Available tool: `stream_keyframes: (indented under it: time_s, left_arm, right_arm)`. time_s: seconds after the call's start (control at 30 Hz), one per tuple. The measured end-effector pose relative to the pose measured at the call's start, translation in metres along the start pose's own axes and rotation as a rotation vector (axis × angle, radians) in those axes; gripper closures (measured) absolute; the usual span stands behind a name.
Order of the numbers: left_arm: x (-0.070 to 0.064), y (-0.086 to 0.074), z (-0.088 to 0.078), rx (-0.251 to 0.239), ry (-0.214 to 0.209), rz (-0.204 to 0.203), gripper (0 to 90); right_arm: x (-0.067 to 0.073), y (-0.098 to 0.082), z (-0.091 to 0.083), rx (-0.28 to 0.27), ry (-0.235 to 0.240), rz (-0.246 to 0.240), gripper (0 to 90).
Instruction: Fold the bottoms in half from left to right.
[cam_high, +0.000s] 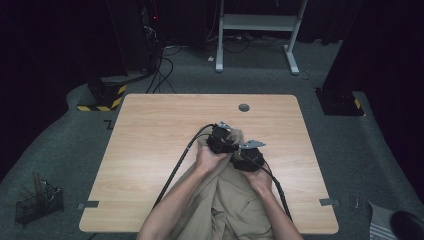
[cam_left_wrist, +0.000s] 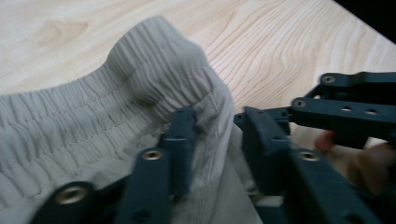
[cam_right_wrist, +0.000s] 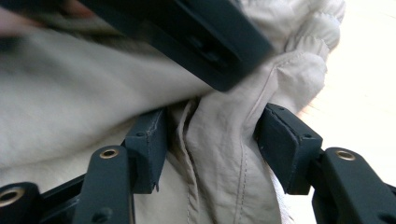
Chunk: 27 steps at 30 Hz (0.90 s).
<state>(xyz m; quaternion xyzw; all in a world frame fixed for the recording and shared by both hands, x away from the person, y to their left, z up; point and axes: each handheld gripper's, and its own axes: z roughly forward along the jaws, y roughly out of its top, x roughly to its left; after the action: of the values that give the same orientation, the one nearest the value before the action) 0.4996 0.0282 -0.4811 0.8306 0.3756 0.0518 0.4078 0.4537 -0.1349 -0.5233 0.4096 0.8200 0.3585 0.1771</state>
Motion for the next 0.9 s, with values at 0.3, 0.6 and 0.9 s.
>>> stream_keyframes:
  time_s: [0.3, 0.6, 0.9]
  left_arm:
    - [-0.001, 0.004, -0.053, -0.093, -0.003, 0.021, 40.6]
    - [0.008, -0.029, -0.09, -0.071, 0.043, 0.037, 34.4]
    - [0.021, -0.077, -0.089, 0.008, 0.038, -0.073, 40.2]
  right_arm:
    - [-0.006, 0.003, -0.019, -0.016, -0.02, 0.007, 41.3]
    - [0.006, -0.005, -0.051, -0.069, -0.011, -0.071, 40.7]
    - [0.023, -0.025, -0.041, -0.007, 0.061, -0.133, 40.7]
